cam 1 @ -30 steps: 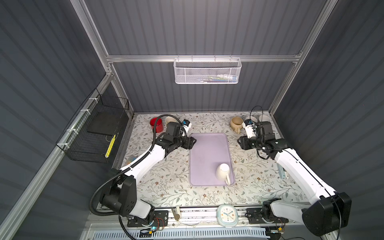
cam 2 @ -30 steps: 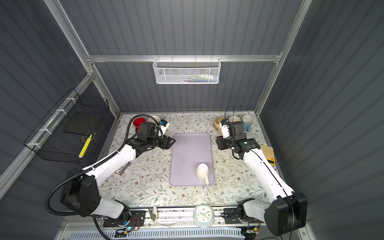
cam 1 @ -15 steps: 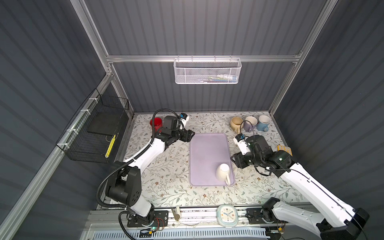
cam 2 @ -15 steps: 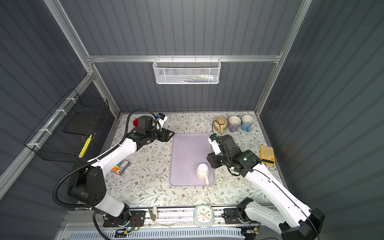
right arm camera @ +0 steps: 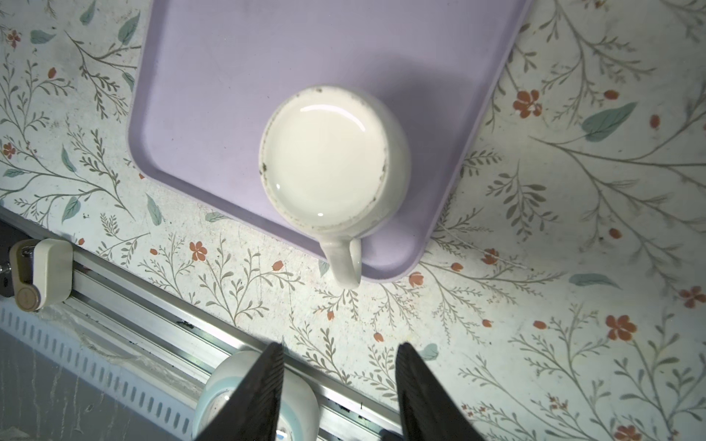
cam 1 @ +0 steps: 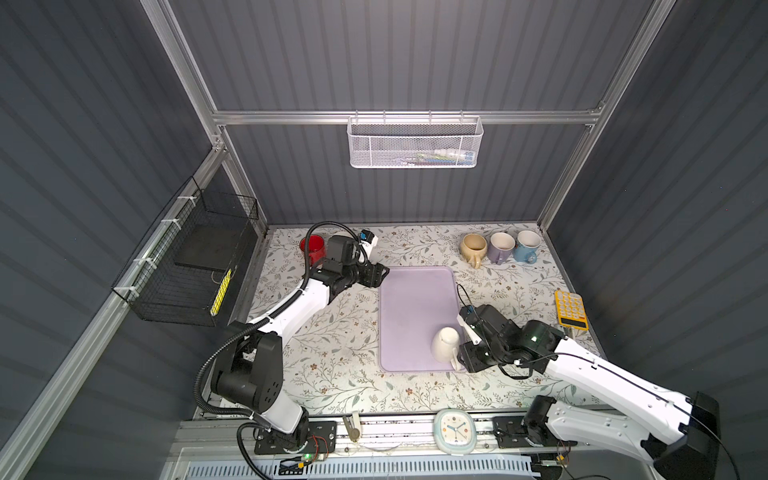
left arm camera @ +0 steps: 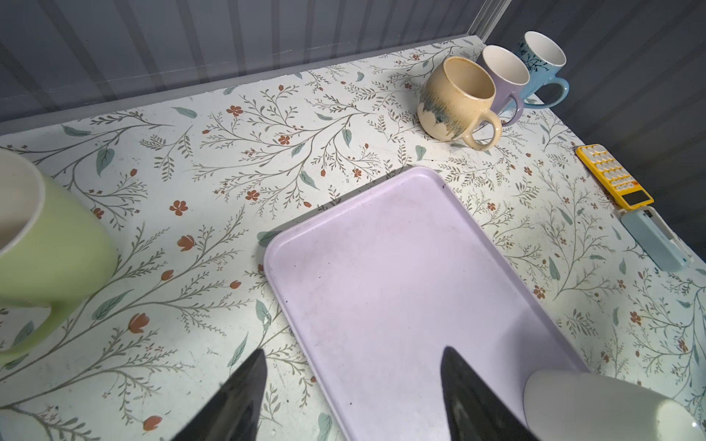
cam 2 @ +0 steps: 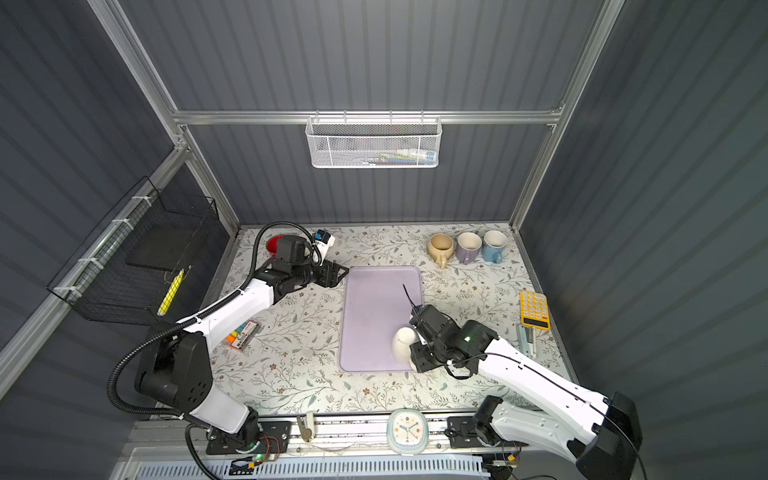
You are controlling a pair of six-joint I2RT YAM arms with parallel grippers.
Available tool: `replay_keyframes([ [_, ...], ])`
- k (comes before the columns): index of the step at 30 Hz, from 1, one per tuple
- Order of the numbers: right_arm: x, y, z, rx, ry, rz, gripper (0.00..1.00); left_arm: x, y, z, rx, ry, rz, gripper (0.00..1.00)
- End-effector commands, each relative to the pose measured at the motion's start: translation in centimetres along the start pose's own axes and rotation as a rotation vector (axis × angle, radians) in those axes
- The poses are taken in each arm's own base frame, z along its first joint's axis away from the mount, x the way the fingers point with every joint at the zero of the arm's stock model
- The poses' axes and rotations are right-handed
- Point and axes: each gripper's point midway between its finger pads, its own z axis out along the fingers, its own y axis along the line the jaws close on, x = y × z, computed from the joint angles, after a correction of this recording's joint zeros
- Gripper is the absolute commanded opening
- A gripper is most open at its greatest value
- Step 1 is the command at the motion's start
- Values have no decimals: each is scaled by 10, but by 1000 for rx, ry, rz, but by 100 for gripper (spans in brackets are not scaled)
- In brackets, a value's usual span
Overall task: Turn the mug right side up
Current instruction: 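Move the right gripper toward the upside-down white mug on the tray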
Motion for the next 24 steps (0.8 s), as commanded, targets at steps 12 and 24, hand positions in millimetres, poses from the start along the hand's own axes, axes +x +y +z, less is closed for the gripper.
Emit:
replay_keyframes([
  [12, 13, 1, 49, 74, 47, 33, 49, 10, -11, 8, 81, 17, 8, 71],
  [24, 14, -8, 75, 124, 32, 29, 49, 10, -12, 7, 90, 14, 10, 71],
])
